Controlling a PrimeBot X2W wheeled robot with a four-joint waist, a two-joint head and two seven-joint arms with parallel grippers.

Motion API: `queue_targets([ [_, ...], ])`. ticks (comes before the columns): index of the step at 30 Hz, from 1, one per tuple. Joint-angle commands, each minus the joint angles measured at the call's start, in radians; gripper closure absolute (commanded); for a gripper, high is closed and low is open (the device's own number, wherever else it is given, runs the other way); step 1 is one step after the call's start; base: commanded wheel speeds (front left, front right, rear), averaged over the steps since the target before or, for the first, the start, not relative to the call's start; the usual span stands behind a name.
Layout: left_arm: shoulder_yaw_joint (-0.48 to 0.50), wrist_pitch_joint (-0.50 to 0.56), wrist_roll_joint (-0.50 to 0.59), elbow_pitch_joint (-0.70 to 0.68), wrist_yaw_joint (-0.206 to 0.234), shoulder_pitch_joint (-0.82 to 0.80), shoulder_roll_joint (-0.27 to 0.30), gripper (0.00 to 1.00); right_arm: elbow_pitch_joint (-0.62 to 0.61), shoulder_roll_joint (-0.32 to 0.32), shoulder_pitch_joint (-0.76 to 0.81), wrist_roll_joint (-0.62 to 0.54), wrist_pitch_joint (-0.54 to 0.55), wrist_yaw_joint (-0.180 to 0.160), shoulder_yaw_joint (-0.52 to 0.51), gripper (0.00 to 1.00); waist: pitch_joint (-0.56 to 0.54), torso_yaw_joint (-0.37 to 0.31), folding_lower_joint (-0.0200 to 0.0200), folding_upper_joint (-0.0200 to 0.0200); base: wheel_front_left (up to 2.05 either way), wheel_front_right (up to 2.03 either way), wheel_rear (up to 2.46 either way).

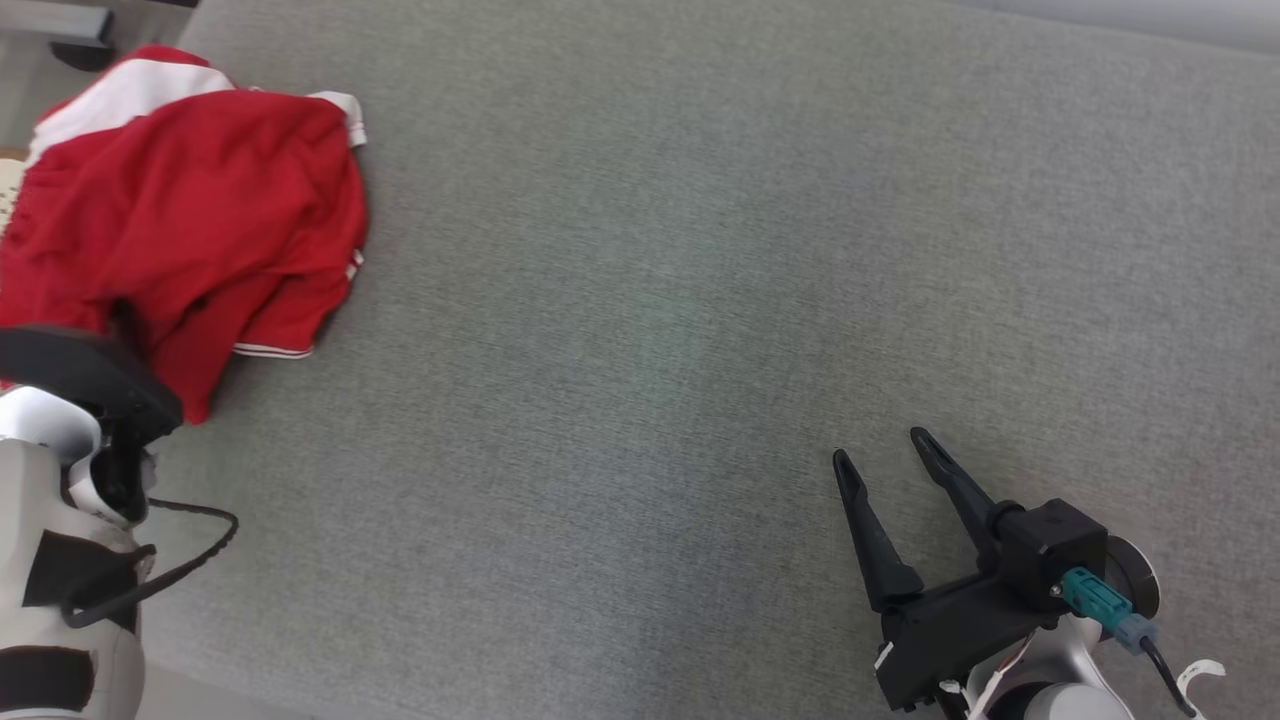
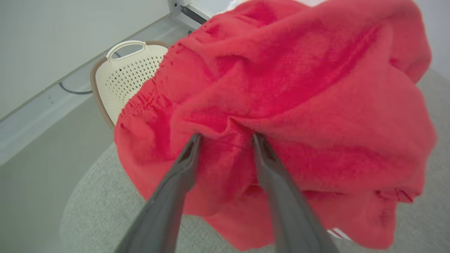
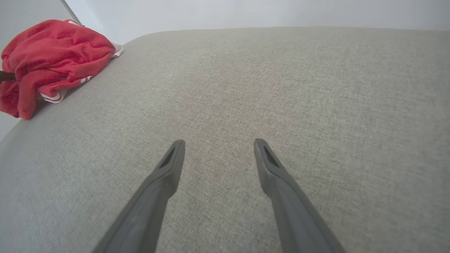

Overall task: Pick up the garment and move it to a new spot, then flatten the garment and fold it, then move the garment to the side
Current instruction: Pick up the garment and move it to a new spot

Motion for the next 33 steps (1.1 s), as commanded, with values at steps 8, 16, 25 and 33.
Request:
queue_targets([
  [8, -0.018, -0.013, 0.008, 0.027, -0.009, -0.020, 0.025, 1.00, 0.051, 0.015, -0.028, 0.044, -0.041, 0.003, 0.035, 0.00, -0.073, -0.016, -0.0003, -0.0002, 0.00, 0.00, 0.00],
  [16, -0.041, 0.005, 0.001, -0.067, -0.061, -0.076, 0.103, 1.00, 0.153, 0.024, -0.053, 0.114, -0.135, 0.003, 0.050, 0.00, -0.197, -0.034, -0.0003, -0.0002, 0.00, 0.00, 0.00],
  [25, -0.129, 0.009, -0.024, -0.360, -0.085, -0.134, 0.065, 1.00, 0.260, 0.025, -0.063, 0.213, -0.253, 0.004, 0.023, 0.00, -0.313, -0.093, -0.0003, -0.0002, 0.00, 0.00, 0.00],
  [33, -0.220, 0.041, -0.089, -0.656, -0.086, -0.051, -0.032, 1.00, 0.307, 0.024, -0.077, 0.224, -0.290, 0.003, -0.028, 0.00, -0.369, -0.245, -0.0003, -0.0002, 0.00, 0.00, 0.00],
])
